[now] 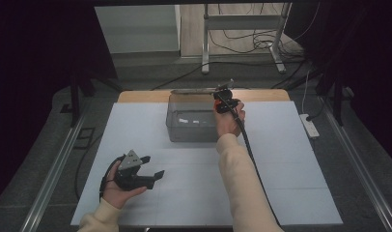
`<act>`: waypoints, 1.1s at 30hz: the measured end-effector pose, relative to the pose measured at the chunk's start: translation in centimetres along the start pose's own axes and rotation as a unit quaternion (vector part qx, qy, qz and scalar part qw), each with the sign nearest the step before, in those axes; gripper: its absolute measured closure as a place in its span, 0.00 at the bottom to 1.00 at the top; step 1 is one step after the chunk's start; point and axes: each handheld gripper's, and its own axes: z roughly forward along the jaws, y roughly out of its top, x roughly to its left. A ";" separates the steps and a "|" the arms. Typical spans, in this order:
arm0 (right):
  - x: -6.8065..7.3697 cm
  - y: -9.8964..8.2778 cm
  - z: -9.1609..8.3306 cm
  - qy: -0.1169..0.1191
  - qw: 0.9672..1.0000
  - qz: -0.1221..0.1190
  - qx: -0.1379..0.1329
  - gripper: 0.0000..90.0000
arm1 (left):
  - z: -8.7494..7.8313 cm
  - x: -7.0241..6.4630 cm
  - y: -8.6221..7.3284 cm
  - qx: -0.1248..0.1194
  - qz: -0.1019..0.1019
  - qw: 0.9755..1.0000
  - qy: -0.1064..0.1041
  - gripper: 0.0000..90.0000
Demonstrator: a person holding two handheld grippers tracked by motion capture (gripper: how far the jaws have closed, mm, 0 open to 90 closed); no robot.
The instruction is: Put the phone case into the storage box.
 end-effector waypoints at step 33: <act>0.4 -0.4 1.0 -0.011 1.000 -0.005 0.005 0.89 | 0.0 0.0 0.0 0.000 0.000 1.000 0.001 0.25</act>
